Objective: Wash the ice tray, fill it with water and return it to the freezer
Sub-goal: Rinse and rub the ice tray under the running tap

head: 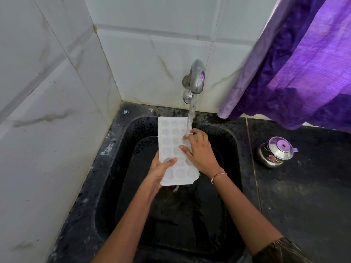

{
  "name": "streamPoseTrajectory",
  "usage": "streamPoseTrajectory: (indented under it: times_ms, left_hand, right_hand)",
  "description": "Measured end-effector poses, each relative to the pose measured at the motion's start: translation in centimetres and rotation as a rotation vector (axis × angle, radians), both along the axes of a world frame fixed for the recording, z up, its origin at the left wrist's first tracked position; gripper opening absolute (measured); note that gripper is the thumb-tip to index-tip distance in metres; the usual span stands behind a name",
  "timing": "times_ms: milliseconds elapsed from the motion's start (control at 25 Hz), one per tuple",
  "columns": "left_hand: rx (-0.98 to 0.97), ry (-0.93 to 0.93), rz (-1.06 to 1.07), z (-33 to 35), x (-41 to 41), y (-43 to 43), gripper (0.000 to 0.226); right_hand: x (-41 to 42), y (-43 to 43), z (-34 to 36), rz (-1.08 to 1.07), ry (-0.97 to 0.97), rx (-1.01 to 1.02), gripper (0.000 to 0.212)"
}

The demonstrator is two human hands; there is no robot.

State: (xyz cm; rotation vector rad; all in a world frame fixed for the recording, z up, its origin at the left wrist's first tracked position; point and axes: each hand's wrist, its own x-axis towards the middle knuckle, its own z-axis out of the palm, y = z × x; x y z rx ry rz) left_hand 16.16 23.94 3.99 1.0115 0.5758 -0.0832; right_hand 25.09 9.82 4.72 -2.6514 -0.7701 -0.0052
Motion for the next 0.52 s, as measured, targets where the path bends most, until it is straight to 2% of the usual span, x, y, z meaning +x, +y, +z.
streamPoseTrajectory:
  times_ms: [120,320,520]
  left_hand:
    - [0.023,0.009,0.011,0.0,0.0,0.2,0.049]
    - [0.097,0.007,-0.022,-0.4,-0.4,0.6,0.05]
    - [0.521,-0.011,-0.058,-1.0,-0.4,1.5,0.045]
  right_hand:
    - [-0.2,0.0,-0.6,-0.05,0.006,-0.019,0.042]
    - [0.1,0.4,-1.2,0.003,0.067,-0.004,0.036]
    - [-1.2,1.6,-2.9,0.009,0.204,0.075,0.034]
